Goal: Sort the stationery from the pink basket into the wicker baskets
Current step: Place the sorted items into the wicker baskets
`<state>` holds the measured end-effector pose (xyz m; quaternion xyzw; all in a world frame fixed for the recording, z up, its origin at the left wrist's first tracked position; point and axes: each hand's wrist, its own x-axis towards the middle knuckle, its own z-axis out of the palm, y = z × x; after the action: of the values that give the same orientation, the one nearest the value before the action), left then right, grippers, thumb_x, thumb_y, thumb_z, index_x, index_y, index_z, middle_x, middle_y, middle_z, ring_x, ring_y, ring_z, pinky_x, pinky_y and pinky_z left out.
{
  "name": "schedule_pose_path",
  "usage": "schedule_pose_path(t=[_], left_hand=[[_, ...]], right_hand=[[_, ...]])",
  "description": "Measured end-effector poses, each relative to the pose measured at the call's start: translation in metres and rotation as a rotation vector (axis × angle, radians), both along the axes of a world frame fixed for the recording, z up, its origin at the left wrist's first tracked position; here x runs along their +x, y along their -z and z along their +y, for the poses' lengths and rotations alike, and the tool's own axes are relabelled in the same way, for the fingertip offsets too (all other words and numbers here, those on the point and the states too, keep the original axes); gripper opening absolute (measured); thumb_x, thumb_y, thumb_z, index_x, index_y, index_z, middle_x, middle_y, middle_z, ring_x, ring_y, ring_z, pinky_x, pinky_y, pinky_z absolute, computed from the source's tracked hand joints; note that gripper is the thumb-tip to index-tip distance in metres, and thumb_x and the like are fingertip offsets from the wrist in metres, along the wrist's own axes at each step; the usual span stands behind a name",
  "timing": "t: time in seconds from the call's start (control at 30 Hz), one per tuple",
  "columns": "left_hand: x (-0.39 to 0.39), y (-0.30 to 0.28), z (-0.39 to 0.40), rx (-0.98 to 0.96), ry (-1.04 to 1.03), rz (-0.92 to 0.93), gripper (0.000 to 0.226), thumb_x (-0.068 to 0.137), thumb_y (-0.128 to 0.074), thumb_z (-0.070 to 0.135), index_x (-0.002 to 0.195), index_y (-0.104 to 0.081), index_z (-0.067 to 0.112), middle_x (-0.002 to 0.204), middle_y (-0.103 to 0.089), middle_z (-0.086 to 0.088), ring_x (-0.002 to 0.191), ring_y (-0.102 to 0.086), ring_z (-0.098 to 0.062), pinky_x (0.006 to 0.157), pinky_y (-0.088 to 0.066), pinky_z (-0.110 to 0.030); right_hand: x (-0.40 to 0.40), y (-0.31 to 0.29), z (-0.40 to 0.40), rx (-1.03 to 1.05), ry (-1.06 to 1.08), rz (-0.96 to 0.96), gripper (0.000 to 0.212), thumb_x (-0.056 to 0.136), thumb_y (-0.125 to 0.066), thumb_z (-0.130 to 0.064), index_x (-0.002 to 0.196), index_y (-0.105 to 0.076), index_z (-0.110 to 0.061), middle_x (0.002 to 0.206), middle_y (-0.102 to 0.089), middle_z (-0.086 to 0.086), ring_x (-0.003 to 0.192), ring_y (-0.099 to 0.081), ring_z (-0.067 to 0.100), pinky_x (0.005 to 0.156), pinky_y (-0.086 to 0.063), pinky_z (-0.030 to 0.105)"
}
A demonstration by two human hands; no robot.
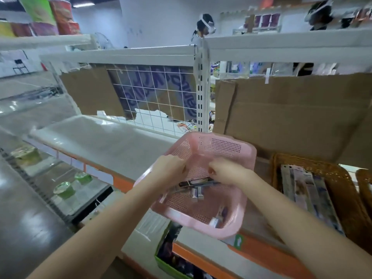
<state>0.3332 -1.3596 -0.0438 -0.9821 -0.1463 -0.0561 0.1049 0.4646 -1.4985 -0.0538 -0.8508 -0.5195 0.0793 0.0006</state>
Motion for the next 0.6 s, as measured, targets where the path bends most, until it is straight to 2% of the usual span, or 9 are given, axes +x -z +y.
schedule_pose_path(t=[0.07, 0.13, 0.23, 0.33, 0.47, 0.57, 0.6], left_hand=[[0.006, 0.005, 0.011, -0.011, 0.056, 0.015, 0.035, 0.096, -0.038, 0.033, 0.088, -0.065, 0.012, 0.083, -0.067, -0.004, 0.077, -0.064, -0.025, 0.063, -0.05, -0.03], [0.012, 0.01, 0.022, -0.012, 0.131, 0.028, 0.035, 0.096, -0.038, 0.033, 0.088, -0.064, 0.012, 0.085, -0.066, -0.004, 0.081, -0.064, -0.026, 0.06, -0.045, -0.03], [0.018, 0.015, 0.037, -0.018, 0.234, 0.047, 0.033, 0.096, -0.039, 0.035, 0.09, -0.063, 0.014, 0.089, -0.066, -0.005, 0.084, -0.063, -0.027, 0.06, -0.039, -0.029], [0.022, 0.015, 0.048, -0.045, 0.315, 0.035, 0.032, 0.095, -0.04, 0.035, 0.092, -0.064, 0.015, 0.088, -0.066, -0.005, 0.084, -0.063, -0.027, 0.061, -0.04, -0.03], [0.022, 0.013, 0.055, -0.117, 0.398, 0.017, 0.03, 0.092, -0.041, 0.032, 0.085, -0.065, 0.016, 0.081, -0.065, -0.003, 0.075, -0.06, -0.025, 0.063, -0.048, -0.03], [0.023, 0.01, 0.061, -0.141, 0.446, -0.015, 0.027, 0.091, -0.042, 0.028, 0.084, -0.062, 0.012, 0.078, -0.061, -0.004, 0.077, -0.06, -0.027, 0.06, -0.044, -0.03], [0.024, 0.009, 0.063, -0.151, 0.466, -0.03, 0.025, 0.091, -0.042, 0.027, 0.085, -0.061, 0.011, 0.082, -0.063, -0.007, 0.079, -0.06, -0.029, 0.061, -0.042, -0.031]], right_hand=[[0.005, 0.004, 0.011, -0.079, 0.008, 0.009, 0.018, 0.094, -0.047, -0.011, 0.105, -0.061, -0.008, 0.102, -0.062, 0.01, 0.088, -0.062, 0.026, 0.082, -0.053, 0.043], [0.007, 0.008, 0.019, -0.167, 0.002, -0.003, 0.021, 0.093, -0.047, -0.005, 0.109, -0.06, -0.006, 0.105, -0.062, 0.01, 0.092, -0.062, 0.027, 0.084, -0.053, 0.043], [0.003, 0.011, 0.026, -0.253, 0.026, -0.037, 0.017, 0.091, -0.051, -0.005, 0.102, -0.064, -0.008, 0.1, -0.062, 0.008, 0.086, -0.062, 0.025, 0.078, -0.054, 0.04], [-0.004, 0.011, 0.031, -0.256, 0.078, -0.035, 0.016, 0.091, -0.05, -0.002, 0.099, -0.063, -0.008, 0.099, -0.062, 0.008, 0.083, -0.062, 0.024, 0.073, -0.054, 0.038], [-0.017, 0.008, 0.035, -0.214, 0.225, -0.014, 0.024, 0.092, -0.043, 0.005, 0.099, -0.063, -0.005, 0.093, -0.062, 0.01, 0.075, -0.061, 0.023, 0.067, -0.053, 0.038], [-0.019, 0.007, 0.033, -0.187, 0.295, 0.004, 0.022, 0.093, -0.042, 0.0, 0.098, -0.063, -0.005, 0.086, -0.061, 0.01, 0.064, -0.056, 0.018, 0.057, -0.047, 0.033], [-0.017, 0.006, 0.031, -0.157, 0.313, 0.016, 0.021, 0.093, -0.042, -0.002, 0.1, -0.062, -0.006, 0.09, -0.062, 0.013, 0.065, -0.053, 0.018, 0.059, -0.045, 0.033]])
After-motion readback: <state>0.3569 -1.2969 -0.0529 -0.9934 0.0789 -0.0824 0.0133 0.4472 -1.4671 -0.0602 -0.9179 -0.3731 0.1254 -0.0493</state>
